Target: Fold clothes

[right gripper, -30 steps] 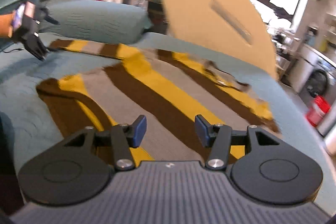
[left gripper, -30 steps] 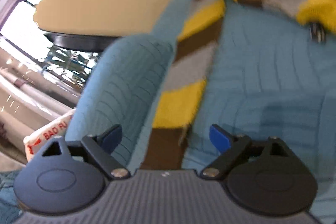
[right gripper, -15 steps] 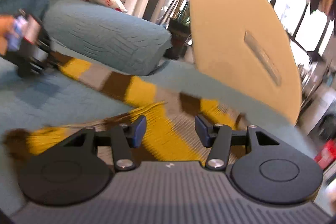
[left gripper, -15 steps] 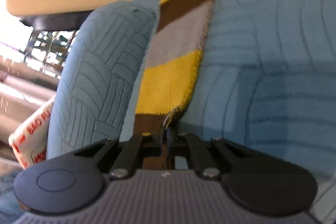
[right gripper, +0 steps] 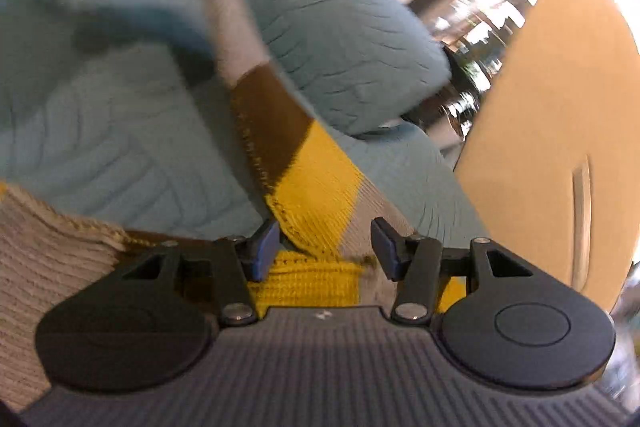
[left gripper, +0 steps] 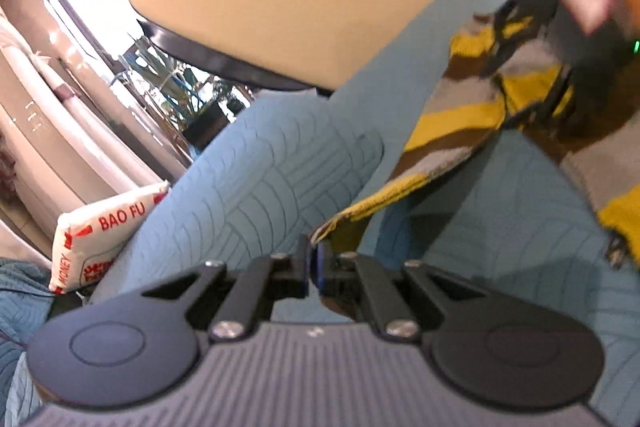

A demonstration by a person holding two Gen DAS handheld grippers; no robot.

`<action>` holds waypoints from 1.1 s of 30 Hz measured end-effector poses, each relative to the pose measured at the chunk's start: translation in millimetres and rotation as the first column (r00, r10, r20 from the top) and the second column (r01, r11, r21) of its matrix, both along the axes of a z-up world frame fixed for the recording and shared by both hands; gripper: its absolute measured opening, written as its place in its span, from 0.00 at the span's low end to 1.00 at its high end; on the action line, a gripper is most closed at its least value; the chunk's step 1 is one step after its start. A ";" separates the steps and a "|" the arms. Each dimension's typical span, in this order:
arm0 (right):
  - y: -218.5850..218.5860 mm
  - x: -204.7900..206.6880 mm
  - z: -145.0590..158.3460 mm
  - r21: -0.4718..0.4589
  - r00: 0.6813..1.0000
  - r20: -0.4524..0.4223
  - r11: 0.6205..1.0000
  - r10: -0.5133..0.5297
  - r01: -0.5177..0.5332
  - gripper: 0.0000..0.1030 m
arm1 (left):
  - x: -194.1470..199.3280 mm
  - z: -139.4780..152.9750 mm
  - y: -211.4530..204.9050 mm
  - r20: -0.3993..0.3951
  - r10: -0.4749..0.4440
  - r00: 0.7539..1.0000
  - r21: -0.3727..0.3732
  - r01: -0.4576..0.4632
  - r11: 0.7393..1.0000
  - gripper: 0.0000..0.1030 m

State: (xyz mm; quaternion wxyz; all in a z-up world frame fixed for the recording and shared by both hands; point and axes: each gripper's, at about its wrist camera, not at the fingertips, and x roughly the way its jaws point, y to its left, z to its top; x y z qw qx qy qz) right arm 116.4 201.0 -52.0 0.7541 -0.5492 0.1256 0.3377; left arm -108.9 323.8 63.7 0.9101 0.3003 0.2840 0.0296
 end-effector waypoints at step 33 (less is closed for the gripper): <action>1.4 -234.1 -17.5 -0.079 0.923 0.106 0.928 0.370 -0.363 0.38 | -20.8 12.2 -1.2 -0.236 0.077 0.969 -0.334 -0.155 0.930 0.81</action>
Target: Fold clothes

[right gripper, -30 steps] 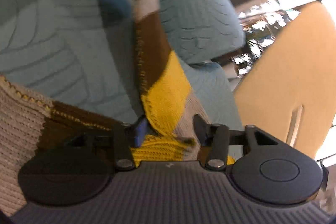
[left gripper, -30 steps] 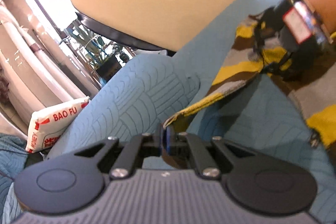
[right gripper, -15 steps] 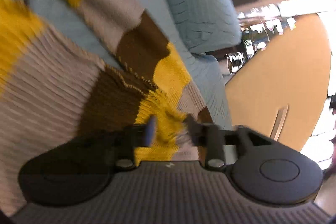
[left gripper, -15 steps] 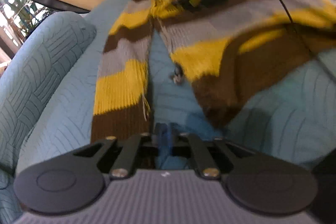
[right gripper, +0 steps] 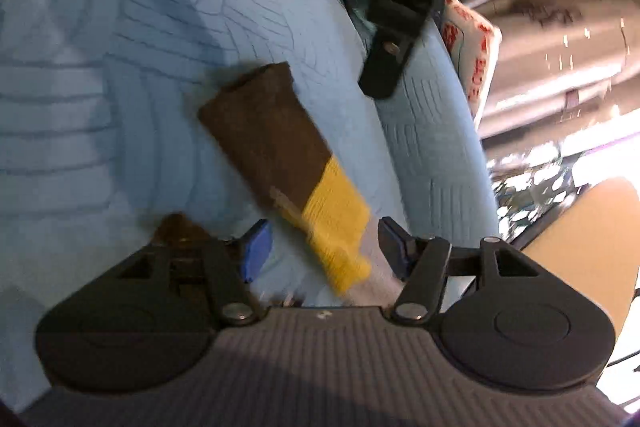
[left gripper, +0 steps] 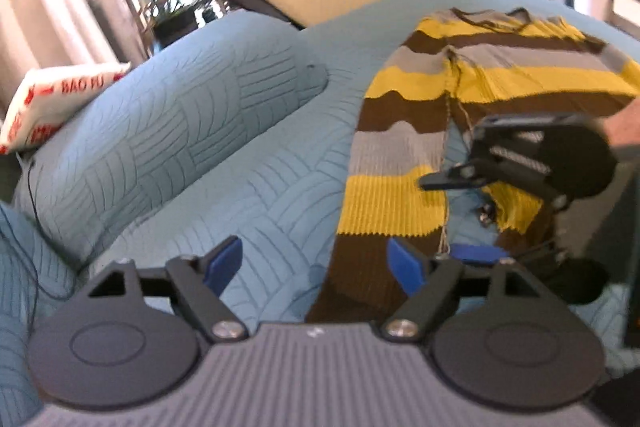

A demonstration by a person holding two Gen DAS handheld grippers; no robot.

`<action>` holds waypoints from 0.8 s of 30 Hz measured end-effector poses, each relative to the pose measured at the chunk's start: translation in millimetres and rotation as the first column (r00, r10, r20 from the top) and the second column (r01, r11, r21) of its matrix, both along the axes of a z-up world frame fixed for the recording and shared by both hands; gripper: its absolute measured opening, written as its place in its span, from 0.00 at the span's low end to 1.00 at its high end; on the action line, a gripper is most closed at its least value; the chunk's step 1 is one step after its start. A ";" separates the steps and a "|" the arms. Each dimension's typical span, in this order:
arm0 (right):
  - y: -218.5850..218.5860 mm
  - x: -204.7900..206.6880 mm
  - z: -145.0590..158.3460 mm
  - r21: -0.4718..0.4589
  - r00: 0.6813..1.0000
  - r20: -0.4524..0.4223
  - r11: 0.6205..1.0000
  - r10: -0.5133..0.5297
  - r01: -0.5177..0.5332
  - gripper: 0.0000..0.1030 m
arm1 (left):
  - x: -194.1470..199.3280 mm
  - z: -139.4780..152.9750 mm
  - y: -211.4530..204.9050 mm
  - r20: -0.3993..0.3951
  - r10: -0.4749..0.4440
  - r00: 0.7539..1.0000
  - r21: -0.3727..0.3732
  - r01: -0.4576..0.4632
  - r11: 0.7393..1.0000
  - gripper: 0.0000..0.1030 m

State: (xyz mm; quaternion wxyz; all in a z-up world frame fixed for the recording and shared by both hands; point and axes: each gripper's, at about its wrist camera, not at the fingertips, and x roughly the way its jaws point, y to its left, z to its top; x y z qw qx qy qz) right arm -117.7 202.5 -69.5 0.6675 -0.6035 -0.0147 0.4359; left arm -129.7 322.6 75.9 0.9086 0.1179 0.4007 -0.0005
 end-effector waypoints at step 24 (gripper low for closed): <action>-382.0 -113.9 124.9 0.489 0.398 -0.754 -0.042 -0.523 0.871 0.83 | -5.3 11.9 -193.5 0.148 0.091 0.985 -0.241 -0.053 0.969 1.00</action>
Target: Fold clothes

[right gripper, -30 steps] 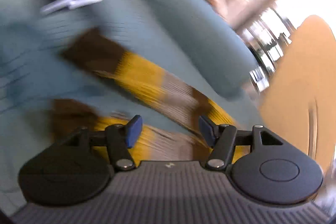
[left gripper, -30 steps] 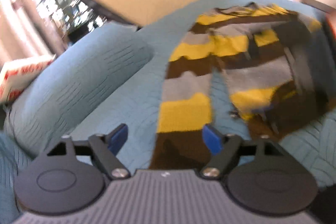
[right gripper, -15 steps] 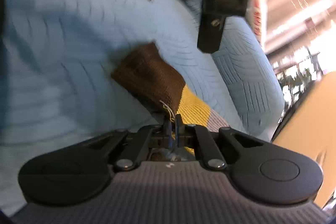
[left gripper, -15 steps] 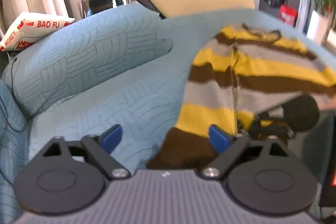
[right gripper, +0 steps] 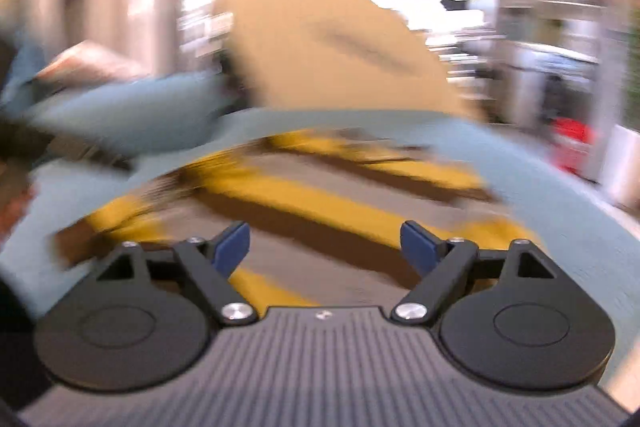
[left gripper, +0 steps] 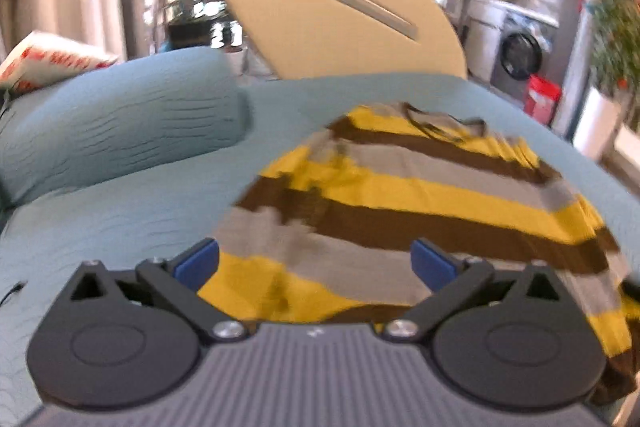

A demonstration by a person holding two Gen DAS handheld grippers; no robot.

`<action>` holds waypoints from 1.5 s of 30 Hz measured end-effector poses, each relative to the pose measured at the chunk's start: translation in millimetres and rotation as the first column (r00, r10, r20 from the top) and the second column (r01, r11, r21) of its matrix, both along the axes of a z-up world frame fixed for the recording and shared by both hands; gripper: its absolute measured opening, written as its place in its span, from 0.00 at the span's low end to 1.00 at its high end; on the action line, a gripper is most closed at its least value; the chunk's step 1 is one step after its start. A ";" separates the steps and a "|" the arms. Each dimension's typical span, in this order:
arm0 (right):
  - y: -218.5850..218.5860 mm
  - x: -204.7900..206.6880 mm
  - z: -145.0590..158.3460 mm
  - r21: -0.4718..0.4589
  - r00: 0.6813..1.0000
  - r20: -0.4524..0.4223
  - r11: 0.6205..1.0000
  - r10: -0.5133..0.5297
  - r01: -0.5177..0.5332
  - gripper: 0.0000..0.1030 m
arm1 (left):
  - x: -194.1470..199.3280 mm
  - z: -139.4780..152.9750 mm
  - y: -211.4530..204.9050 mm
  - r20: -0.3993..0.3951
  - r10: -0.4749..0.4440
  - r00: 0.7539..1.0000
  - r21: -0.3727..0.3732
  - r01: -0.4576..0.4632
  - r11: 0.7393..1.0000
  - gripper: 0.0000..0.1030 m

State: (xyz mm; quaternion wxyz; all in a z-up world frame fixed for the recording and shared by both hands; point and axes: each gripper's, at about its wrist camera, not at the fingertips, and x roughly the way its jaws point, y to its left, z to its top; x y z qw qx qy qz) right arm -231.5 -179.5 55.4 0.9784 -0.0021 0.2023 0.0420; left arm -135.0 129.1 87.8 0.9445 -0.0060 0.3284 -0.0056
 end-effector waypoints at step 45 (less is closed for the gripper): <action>23.5 51.5 -73.2 -0.003 0.891 -0.453 0.999 -0.033 0.036 0.76 | 8.2 -86.9 -66.1 -0.309 -0.195 0.931 0.010 0.209 0.978 0.94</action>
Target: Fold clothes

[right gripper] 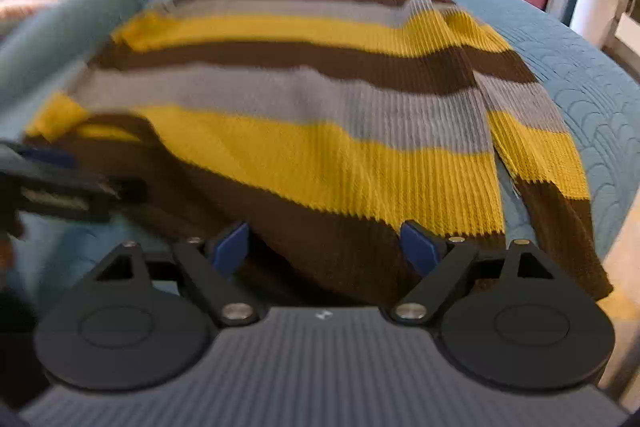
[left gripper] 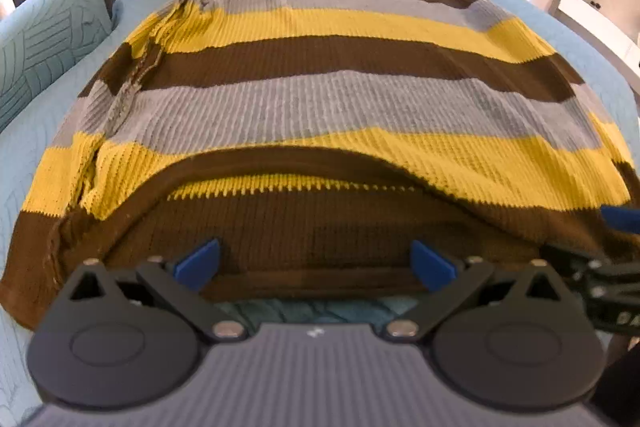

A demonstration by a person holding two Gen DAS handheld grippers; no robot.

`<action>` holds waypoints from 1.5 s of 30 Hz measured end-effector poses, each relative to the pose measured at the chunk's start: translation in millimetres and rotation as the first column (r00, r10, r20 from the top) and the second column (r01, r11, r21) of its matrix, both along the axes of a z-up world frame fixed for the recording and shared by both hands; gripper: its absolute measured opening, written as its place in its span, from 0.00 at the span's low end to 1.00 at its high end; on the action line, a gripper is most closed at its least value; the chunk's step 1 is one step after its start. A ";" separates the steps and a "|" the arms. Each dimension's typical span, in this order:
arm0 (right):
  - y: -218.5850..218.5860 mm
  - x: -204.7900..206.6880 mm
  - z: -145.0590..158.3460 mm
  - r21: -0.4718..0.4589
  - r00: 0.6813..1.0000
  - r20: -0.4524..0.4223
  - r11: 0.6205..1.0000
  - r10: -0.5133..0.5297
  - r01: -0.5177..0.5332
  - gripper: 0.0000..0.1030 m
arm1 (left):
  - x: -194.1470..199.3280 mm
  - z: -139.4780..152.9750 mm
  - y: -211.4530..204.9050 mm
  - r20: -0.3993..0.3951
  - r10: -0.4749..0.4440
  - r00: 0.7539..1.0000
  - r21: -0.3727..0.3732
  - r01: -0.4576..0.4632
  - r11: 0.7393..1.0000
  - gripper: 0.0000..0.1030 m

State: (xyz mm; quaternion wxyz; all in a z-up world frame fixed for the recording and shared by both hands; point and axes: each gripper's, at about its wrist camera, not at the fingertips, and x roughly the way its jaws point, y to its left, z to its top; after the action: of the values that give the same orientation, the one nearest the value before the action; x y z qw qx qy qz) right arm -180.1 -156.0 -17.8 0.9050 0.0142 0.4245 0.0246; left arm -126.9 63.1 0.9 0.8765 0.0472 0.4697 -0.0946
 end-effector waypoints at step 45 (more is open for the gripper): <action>-217.1 -35.7 21.9 0.498 0.889 0.071 0.788 -0.452 0.361 0.74 | 35.6 10.0 -18.6 0.077 -0.127 0.989 -0.041 0.131 0.991 0.97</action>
State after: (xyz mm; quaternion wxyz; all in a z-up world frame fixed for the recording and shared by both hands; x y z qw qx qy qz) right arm -215.8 -373.1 4.1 0.8930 0.3229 0.3060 -0.0678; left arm -91.3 44.5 10.8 0.8862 0.0609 0.4305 -0.1599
